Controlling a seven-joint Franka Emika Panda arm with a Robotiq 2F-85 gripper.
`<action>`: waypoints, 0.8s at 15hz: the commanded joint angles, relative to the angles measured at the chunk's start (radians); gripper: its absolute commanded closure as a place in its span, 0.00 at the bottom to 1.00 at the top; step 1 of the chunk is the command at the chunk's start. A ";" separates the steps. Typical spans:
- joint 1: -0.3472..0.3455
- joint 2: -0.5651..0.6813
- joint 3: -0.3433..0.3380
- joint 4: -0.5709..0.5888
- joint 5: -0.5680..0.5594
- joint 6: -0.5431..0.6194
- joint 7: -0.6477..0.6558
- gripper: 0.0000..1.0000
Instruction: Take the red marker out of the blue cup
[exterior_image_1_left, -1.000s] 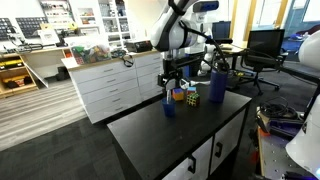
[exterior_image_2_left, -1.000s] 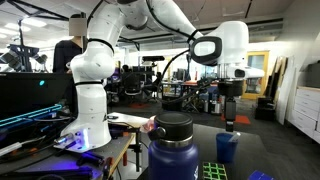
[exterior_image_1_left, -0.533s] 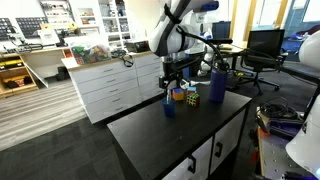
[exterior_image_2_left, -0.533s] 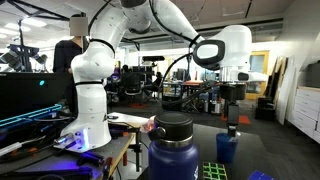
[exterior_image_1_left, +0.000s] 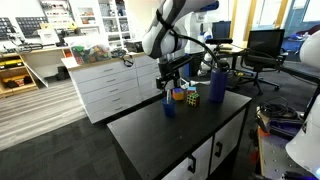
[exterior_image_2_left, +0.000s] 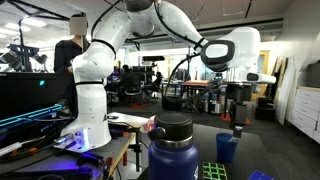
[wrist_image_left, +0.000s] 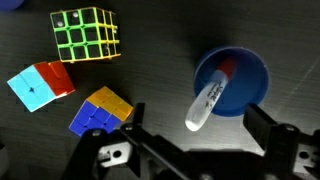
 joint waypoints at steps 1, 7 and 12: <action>-0.076 -0.040 0.028 0.095 -0.009 -0.111 -0.001 0.00; -0.129 -0.064 0.048 0.150 0.027 -0.192 0.005 0.00; -0.128 -0.068 0.053 0.142 0.076 -0.195 0.007 0.00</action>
